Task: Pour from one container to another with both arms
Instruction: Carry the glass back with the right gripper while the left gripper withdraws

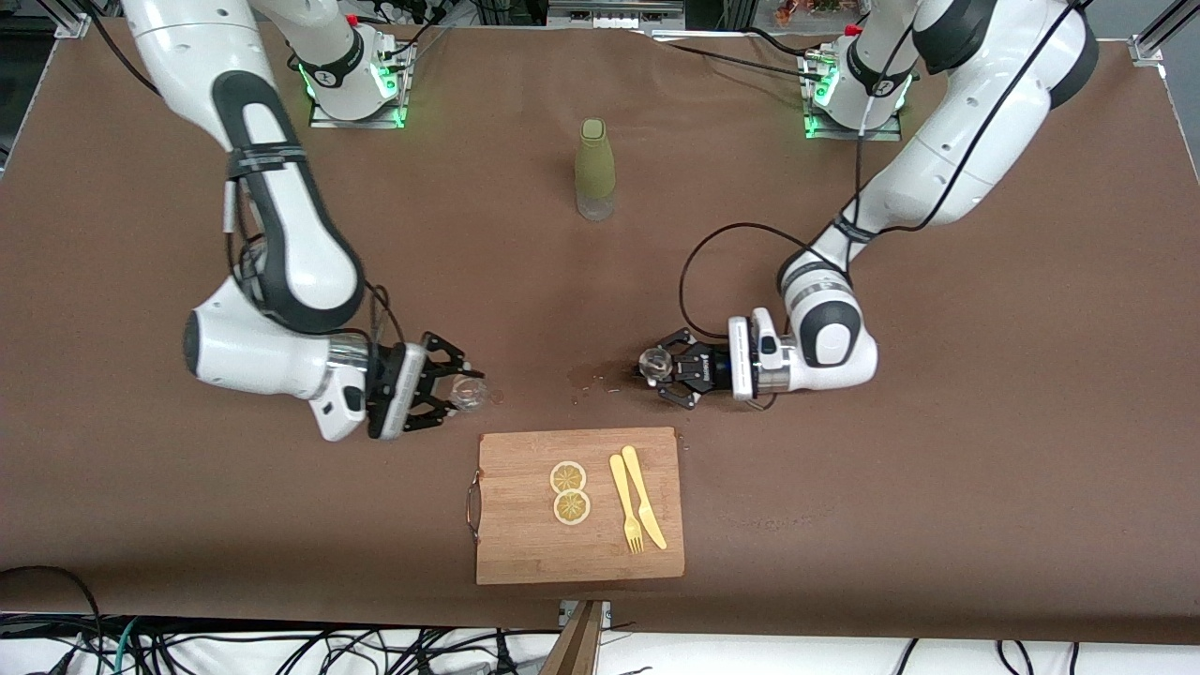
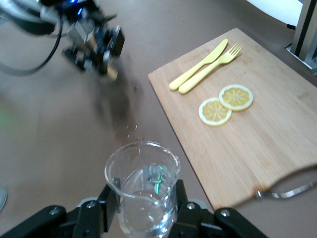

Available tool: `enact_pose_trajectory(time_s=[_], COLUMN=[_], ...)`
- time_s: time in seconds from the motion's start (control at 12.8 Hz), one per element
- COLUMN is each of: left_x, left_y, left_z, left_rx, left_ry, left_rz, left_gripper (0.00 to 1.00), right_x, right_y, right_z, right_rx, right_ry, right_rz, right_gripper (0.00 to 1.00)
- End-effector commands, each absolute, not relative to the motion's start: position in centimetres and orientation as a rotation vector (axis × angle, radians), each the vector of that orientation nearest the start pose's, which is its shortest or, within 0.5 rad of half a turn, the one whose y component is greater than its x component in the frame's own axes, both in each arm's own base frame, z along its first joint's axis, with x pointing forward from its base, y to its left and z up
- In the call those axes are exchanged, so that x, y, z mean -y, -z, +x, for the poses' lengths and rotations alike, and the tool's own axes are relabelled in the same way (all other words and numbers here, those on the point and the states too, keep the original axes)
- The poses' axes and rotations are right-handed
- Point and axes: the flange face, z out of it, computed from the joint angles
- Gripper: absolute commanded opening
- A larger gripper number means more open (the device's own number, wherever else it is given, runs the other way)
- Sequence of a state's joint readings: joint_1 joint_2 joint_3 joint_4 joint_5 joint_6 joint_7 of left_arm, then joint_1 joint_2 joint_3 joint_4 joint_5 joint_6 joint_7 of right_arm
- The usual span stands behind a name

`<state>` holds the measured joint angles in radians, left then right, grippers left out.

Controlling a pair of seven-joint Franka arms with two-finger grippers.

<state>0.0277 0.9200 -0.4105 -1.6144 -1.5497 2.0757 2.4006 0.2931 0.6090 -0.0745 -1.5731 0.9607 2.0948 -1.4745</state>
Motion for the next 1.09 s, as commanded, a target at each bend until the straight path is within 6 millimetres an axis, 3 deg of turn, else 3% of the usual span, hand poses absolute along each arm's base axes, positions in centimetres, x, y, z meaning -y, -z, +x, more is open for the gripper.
enact_pose_trajectory(time_s=[0.0,0.31,0.63,0.78,1.02], left_x=[22.5,15.1,4.8,0.0,-7.4], left_y=[-15.2,-14.6,-14.8,-14.3,-13.9], left_z=[63.4,63.7,62.6,61.3,60.6], left_rx=[1.175,1.214,1.295,1.273,1.299], left_ry=[-1.070,-1.028,-0.930,-0.905,-0.995], left_rz=[1.333,1.266,1.236,1.233,1.307], left_gripper=[0.00,0.00,0.00,0.00,0.00], right_x=[-14.7,-6.8,1.9,5.0,7.9], right_y=[-28.7,-26.1,-23.0,-21.2,-18.6], right_z=[64.9,64.4,62.5,61.2,60.0], right_rx=[1.396,1.538,1.581,1.605,1.696], right_ry=[0.549,0.656,0.752,0.781,0.827], right_rz=[-1.923,-1.784,-1.726,-1.709,-1.639], right_gripper=[0.27,0.27,0.28,0.28,0.29])
